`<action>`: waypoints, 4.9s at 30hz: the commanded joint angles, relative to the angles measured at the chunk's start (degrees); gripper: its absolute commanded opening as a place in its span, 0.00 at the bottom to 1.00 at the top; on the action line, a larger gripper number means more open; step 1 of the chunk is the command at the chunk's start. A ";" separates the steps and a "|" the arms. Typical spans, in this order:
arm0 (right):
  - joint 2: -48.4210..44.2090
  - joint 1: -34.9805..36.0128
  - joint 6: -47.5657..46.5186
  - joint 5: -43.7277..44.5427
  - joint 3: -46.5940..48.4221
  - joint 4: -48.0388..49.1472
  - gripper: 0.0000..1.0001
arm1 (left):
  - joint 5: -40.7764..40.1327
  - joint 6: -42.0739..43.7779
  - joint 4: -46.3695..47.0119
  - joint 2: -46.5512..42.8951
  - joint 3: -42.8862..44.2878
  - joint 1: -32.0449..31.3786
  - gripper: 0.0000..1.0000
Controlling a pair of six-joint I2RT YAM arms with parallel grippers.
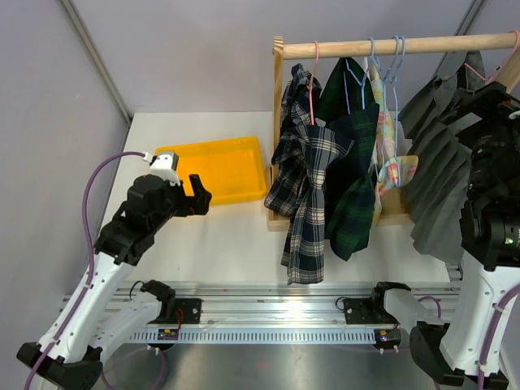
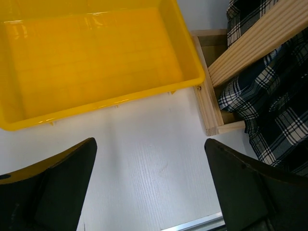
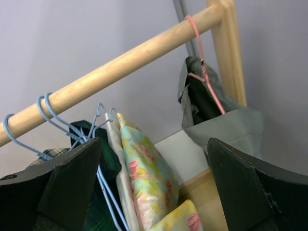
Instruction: Remove the skirt from the hanger
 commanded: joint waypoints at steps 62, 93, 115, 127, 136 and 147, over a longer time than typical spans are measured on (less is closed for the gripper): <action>35.78 -7.53 -5.73 11.13 18.41 0.79 0.43 | -9.30 4.83 1.64 -2.99 -0.52 0.30 0.99; 29.90 -7.53 -6.78 10.87 27.72 1.41 0.00 | -10.44 5.09 2.79 -1.15 -0.87 0.30 0.99; 28.75 -7.53 -5.19 -7.32 39.33 3.87 0.00 | -13.43 5.71 4.98 -0.10 -2.28 0.30 0.99; 9.96 -7.53 -10.04 -16.21 -4.77 29.78 0.00 | -14.05 6.15 4.63 2.28 -2.19 0.30 0.99; 6.00 -7.53 -5.03 -23.49 -6.90 22.59 0.00 | -14.41 6.41 4.54 2.37 -2.02 0.30 0.99; -9.91 -7.53 -1.79 -24.65 -12.61 9.77 0.00 | -21.40 7.20 0.17 18.75 30.11 -32.33 0.99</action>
